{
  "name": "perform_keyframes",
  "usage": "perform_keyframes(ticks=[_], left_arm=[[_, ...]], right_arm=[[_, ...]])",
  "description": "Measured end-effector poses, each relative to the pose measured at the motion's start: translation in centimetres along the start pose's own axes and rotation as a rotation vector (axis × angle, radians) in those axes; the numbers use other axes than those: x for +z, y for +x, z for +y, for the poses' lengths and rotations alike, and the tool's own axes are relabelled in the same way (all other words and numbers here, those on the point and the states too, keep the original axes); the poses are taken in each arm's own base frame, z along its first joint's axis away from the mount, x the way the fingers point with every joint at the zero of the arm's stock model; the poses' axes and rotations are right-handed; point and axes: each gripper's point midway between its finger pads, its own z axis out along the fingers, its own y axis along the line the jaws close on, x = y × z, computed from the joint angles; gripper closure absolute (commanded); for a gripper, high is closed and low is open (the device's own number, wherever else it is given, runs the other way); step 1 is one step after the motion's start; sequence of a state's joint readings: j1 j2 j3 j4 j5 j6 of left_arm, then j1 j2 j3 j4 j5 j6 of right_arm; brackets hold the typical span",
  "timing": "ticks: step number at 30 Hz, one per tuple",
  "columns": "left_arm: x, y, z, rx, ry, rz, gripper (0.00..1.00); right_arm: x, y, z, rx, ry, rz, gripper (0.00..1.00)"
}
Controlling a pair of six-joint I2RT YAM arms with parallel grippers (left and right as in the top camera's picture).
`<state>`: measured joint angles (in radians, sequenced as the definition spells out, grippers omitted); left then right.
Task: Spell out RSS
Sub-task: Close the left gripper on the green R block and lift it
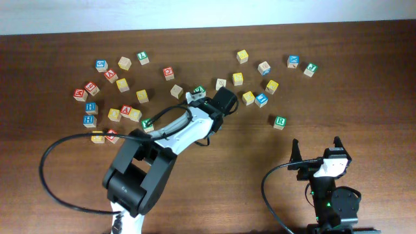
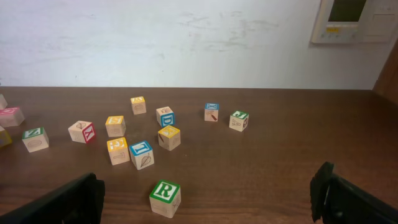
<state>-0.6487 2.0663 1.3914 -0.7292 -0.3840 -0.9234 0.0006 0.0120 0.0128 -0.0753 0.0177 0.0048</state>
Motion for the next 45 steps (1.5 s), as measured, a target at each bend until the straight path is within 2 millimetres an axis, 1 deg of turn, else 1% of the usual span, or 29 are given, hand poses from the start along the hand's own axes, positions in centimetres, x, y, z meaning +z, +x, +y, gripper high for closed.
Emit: perform_keyframes(ticks=[3, 4, 5, 6, 8, 9, 11, 12, 14, 18, 22, 25, 27, 29, 30, 34, 41, 45], left_arm=[[-1.0, 0.6, 1.3, 0.021, -0.036, 0.034, 0.67], [-1.8, 0.9, 2.3, 0.032, -0.058, 0.051, 0.68], [-2.3, 1.1, 2.8, 0.042, -0.072, 0.062, 0.67], [-2.5, 1.2, 3.2, 0.053, -0.082, 0.071, 0.67], [-2.6, 1.5, 3.2, 0.079, -0.079, 0.084, 0.64], [-2.6, 1.6, 3.2, 0.090, -0.076, 0.091, 0.60], [-2.5, 1.9, 3.2, 0.105, -0.071, 0.104, 0.40], [-2.5, 2.0, 3.2, 0.119, -0.071, 0.109, 0.40], [-2.5, 2.2, 3.2, 0.129, -0.068, 0.116, 0.31], [-2.3, 2.1, 3.3, 0.189, -0.052, 0.141, 0.31], [-1.8, 2.4, 3.6, 0.243, 0.031, 0.245, 0.32], [-1.5, 2.7, 3.9, 0.256, 0.110, 0.330, 0.34], [-1.3, 3.0, 4.0, 0.261, 0.138, 0.360, 0.38], [-1.2, 3.3, 3.7, 0.273, 0.164, 0.368, 0.44], [-1.2, 3.3, 3.4, 0.281, 0.176, 0.367, 0.45], [-1.2, 3.1, 2.8, 0.294, 0.205, 0.354, 0.48], [-0.9, 3.1, 2.7, 0.296, 0.211, 0.346, 0.48], [-0.2, 3.5, 3.3, 0.300, 0.186, 0.338, 0.52]], right_arm=[[0.0, 0.0, 0.0, 0.000, 0.000, 0.000, 0.02], [0.0, 0.0, 0.0, 0.000, 0.000, 0.000, 0.02], [0.0, 0.0, 0.0, 0.000, 0.000, 0.000, 0.02], [0.0, 0.0, 0.0, -0.001, 0.000, 0.000, 0.02], [0.0, 0.0, 0.0, 0.000, 0.000, 0.000, 0.02], [0.0, 0.0, 0.0, 0.000, 0.000, 0.000, 0.01], [0.0, 0.0, 0.0, -0.001, 0.000, 0.000, 0.02], [0.0, 0.0, 0.0, -0.001, 0.000, 0.000, 0.02], [0.0, 0.0, 0.0, 0.000, 0.000, 0.000, 0.02], [0.0, 0.0, 0.0, 0.000, 0.000, 0.000, 0.02], [0.0, 0.0, 0.0, 0.000, 0.000, 0.000, 0.02], [0.0, 0.0, 0.0, 0.000, 0.000, 0.000, 0.02], [0.0, 0.0, 0.0, 0.000, 0.000, 0.000, 0.02], [0.0, 0.0, 0.0, 0.000, 0.000, 0.000, 0.02], [0.0, 0.0, 0.0, 0.000, 0.000, 0.000, 0.02], [0.0, 0.0, 0.0, 0.000, 0.000, 0.000, 0.02], [0.0, 0.0, 0.0, 0.000, 0.000, 0.000, 0.02], [0.0, 0.0, 0.0, -0.001, 0.000, 0.000, 0.02]])
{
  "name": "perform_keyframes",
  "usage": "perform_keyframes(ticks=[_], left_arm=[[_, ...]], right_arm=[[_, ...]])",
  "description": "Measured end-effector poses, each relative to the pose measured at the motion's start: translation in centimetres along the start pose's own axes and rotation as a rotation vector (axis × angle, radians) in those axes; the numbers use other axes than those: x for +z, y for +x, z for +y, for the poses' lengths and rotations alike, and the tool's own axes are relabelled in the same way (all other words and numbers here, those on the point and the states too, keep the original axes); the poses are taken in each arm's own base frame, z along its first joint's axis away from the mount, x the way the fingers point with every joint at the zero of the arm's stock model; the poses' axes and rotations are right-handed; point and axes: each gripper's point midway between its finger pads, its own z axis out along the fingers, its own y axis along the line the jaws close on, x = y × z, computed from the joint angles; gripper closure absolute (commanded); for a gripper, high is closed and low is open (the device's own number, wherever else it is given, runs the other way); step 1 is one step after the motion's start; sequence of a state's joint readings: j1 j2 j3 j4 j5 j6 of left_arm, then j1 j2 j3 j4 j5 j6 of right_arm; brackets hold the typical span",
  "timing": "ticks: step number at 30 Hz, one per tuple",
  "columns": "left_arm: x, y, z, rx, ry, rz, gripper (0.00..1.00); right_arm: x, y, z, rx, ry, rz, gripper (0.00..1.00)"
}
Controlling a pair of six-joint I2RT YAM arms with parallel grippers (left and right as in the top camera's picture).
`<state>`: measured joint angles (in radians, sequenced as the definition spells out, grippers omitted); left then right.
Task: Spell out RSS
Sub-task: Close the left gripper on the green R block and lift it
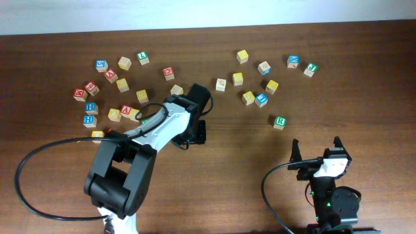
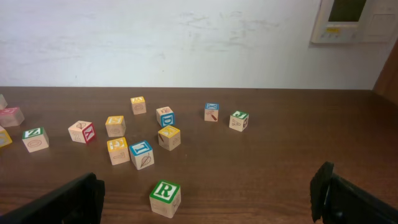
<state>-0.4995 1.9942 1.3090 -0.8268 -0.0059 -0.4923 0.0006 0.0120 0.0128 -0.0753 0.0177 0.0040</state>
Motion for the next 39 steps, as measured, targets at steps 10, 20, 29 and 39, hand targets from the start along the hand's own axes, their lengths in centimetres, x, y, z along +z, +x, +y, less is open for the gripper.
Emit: perform_keyframes(ticks=[10, 20, 29, 39], left_arm=[[0.0, -0.8, -0.1, 0.002, 0.001, -0.037, 0.64], [0.0, -0.5, 0.0, 0.003, -0.005, -0.025, 0.72], [-2.9, 1.0, 0.9, 0.004, -0.021, -0.003, 0.73], [-3.1, 3.4, 2.4, 0.005, -0.071, 0.076, 0.74]], right_arm=[[0.0, 0.0, 0.0, 0.000, 0.000, 0.000, 0.02], [0.0, 0.0, 0.0, 0.001, 0.000, 0.000, 0.02], [0.0, 0.0, 0.0, 0.000, 0.000, 0.000, 0.02], [0.0, 0.0, 0.0, 0.000, 0.000, 0.000, 0.02]])
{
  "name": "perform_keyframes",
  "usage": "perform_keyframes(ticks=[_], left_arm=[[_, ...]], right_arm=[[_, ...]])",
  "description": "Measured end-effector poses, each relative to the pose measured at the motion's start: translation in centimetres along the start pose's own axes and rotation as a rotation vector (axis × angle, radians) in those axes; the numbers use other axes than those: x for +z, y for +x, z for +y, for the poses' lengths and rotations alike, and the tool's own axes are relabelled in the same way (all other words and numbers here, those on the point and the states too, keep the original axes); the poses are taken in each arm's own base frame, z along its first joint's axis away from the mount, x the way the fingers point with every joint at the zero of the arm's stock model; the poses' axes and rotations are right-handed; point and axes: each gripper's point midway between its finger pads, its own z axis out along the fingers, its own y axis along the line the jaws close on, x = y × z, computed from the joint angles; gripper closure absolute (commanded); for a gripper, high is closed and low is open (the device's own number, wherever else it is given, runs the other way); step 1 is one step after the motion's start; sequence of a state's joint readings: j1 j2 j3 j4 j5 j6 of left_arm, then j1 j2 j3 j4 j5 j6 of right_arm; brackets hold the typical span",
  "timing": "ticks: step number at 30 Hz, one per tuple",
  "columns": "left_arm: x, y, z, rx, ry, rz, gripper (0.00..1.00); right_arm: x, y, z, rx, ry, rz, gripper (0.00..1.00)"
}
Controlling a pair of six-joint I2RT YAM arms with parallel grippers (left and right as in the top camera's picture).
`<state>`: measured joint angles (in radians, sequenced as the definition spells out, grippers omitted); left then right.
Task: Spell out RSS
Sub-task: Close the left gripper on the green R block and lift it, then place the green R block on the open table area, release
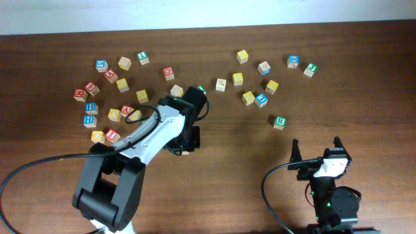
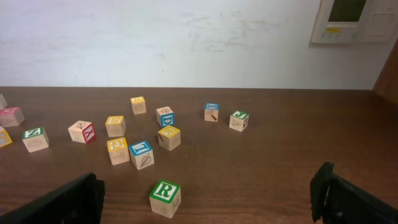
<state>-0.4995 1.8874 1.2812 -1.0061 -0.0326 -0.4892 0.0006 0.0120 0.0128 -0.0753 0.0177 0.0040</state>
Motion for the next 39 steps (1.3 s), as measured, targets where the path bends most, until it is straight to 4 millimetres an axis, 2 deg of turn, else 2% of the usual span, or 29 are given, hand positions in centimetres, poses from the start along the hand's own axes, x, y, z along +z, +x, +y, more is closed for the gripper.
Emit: perform_keyframes(ticks=[10, 14, 18, 20, 23, 25, 39], left_arm=[[2.5, 0.2, 1.1, -0.028, 0.005, -0.012, 0.72], [2.7, 0.0, 1.0, -0.029, 0.011, -0.022, 0.71], [2.7, -0.1, 0.9, -0.029, 0.013, -0.026, 0.64], [2.7, -0.1, 0.9, -0.025, 0.013, -0.025, 0.63], [2.7, -0.1, 0.9, -0.026, 0.013, -0.025, 0.66], [2.7, -0.1, 0.9, -0.025, 0.013, -0.025, 0.73], [2.6, -0.7, 0.4, -0.019, 0.039, -0.051, 0.72]], right_arm=[[0.0, 0.0, 0.0, 0.001, 0.000, 0.000, 0.02], [0.0, 0.0, 0.0, 0.000, 0.000, 0.000, 0.02], [0.0, 0.0, 0.0, 0.001, 0.000, 0.000, 0.02], [0.0, 0.0, 0.0, 0.000, 0.000, 0.000, 0.02], [0.0, 0.0, 0.0, 0.000, 0.000, 0.000, 0.02], [0.0, 0.0, 0.0, 0.000, 0.000, 0.000, 0.02], [0.0, 0.0, 0.0, 0.001, 0.000, 0.000, 0.02]])
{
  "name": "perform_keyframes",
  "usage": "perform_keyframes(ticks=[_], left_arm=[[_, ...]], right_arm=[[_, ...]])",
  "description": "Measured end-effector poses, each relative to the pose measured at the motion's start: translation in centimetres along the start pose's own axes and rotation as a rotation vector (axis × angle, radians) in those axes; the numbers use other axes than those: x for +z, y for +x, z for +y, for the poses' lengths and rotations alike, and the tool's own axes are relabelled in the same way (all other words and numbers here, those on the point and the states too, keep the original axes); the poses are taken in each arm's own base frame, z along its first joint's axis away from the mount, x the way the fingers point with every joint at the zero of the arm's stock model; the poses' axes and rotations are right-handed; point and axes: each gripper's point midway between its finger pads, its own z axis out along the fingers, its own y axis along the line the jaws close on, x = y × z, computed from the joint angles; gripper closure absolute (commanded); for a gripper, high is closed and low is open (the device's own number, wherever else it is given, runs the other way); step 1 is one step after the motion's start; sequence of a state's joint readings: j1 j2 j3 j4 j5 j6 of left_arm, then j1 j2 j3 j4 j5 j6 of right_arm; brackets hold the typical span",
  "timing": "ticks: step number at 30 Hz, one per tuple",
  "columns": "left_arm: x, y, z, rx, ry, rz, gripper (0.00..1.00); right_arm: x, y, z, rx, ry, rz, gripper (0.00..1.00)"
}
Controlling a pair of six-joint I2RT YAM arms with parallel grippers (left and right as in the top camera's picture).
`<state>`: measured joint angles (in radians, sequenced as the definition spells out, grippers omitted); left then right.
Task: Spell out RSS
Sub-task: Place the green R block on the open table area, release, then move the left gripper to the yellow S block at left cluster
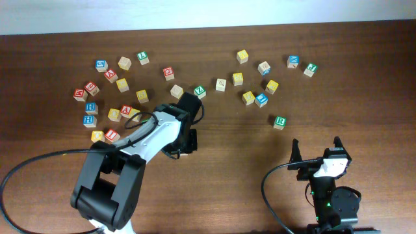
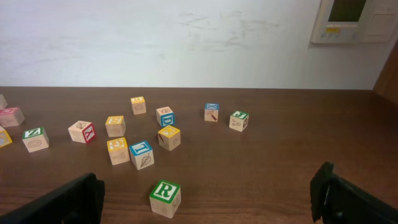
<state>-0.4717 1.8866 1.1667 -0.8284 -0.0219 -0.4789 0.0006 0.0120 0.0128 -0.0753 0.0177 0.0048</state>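
The green R block point(image 2: 165, 198) lies alone on the brown table, just ahead of my right gripper point(image 2: 208, 214), also seen as the R block point(image 1: 279, 121) from overhead. That right gripper point(image 1: 316, 151) stands open at the near right with nothing between its fingers. My left gripper point(image 1: 184, 147) hangs over bare table near the middle, its jaws hidden under the wrist. The letters on the far blocks are too small to read, so no S block can be picked out.
A cluster of lettered blocks point(image 1: 110, 97) lies at the far left, and another group point(image 1: 257, 81) at the far right. A green block point(image 1: 199, 91) and a tan one point(image 1: 176, 91) sit just beyond the left wrist. A black cable point(image 1: 39, 175) loops at the near left.
The left wrist has shifted slightly toward the near left. The green block behind it now shows in full. The right arm and the R block have not moved.
The left wrist first stood among the middle blocks, beside the green one. At the later moments it was nearer me and further left, over bare table, where it is now. No block has visibly shifted. The right gripper stayed open at the near right.
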Motion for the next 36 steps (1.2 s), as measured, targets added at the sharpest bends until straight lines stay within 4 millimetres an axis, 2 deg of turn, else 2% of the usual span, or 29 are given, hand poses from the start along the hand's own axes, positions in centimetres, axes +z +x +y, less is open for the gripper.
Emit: perform_keyframes(ticks=[3, 10, 14, 19, 22, 26, 28, 33, 36], left_arm=[[0.0, 0.0, -0.2, 0.008, 0.009, -0.001, 0.71], [0.0, 0.0, -0.3, 0.017, 0.016, 0.001, 0.48], [0.0, 0.0, -0.3, 0.017, 0.017, 0.001, 0.45], [-0.1, 0.5, 0.0, 0.019, 0.005, 0.024, 0.34], [-0.5, 0.7, 0.1, 0.020, -0.003, 0.041, 0.24], [-3.2, -1.0, -0.7, 0.019, 0.024, -0.012, 0.18], [-5.2, -1.8, -1.1, 0.020, 0.042, -0.048, 0.09], [-12.0, -4.7, -1.9, 0.032, 0.097, -0.216, 0.00], [-15.5, -6.6, -0.4, -0.011, 0.108, -0.321, 0.01]], right_arm=[[0.0, 0.0, 0.0, 0.000, 0.000, 0.000, 0.02], [0.0, 0.0, 0.0, -0.001, 0.000, 0.000, 0.02], [0.0, 0.0, 0.0, -0.001, 0.000, 0.000, 0.02], [0.0, 0.0, 0.0, 0.000, 0.000, 0.000, 0.02], [0.0, 0.0, 0.0, 0.000, 0.000, 0.000, 0.02], [0.0, 0.0, 0.0, 0.000, 0.000, 0.000, 0.02], [0.0, 0.0, 0.0, 0.000, 0.000, 0.000, 0.02], [0.0, 0.0, 0.0, -0.001, 0.000, 0.000, 0.02], [0.0, 0.0, 0.0, -0.001, 0.000, 0.000, 0.02]])
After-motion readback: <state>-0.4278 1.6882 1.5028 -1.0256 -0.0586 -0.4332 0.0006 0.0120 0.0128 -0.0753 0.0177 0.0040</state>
